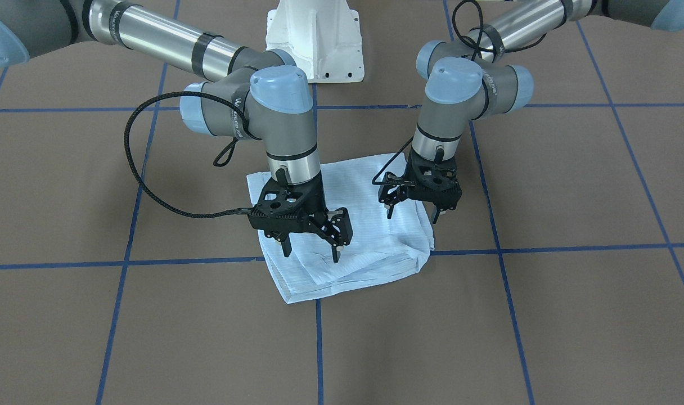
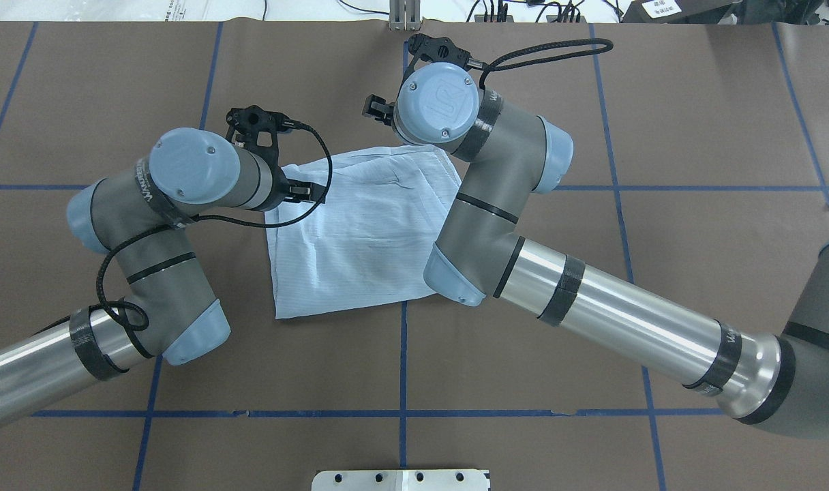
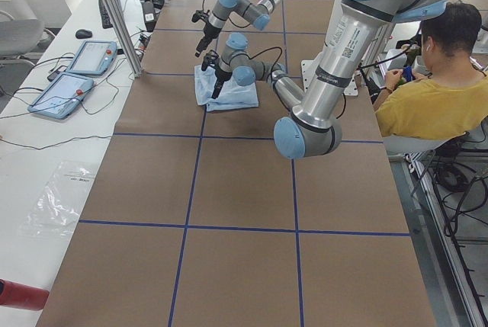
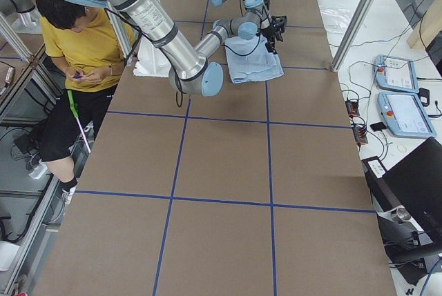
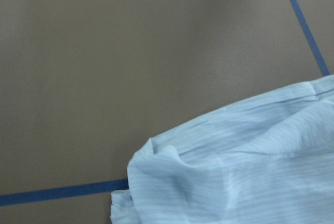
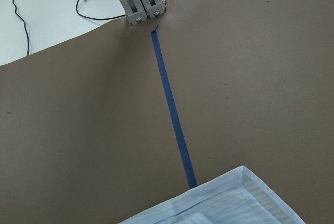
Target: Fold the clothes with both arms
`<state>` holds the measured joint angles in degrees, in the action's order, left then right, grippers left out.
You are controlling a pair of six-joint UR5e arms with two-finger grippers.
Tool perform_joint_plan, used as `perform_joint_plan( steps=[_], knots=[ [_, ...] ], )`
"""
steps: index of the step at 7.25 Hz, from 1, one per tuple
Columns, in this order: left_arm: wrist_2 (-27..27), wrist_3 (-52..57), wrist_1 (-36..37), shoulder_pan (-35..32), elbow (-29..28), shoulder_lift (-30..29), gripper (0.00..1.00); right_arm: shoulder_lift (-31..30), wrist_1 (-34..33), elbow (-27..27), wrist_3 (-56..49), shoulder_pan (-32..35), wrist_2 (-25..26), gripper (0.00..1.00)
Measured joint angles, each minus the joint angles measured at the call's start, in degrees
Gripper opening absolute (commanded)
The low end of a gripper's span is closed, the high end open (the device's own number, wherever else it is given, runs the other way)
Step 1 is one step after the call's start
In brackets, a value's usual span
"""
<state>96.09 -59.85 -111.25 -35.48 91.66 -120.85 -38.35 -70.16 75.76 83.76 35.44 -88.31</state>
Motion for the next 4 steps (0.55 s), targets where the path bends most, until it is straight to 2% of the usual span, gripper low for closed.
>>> perform_joint_plan(
  steps=[2,4],
  knots=[
    [-2.1,-0.4,-3.2,-0.9,-3.4,-0.9,0.9,-0.4,-0.1,0.4,-0.2,0.0,0.0,1.0],
    [-2.8,-0.6,-5.1,-2.8,-9.6,-4.6,0.85,-0.8,-0.1,0.3,-0.2,-0.2,0.2,1.0]
  ],
)
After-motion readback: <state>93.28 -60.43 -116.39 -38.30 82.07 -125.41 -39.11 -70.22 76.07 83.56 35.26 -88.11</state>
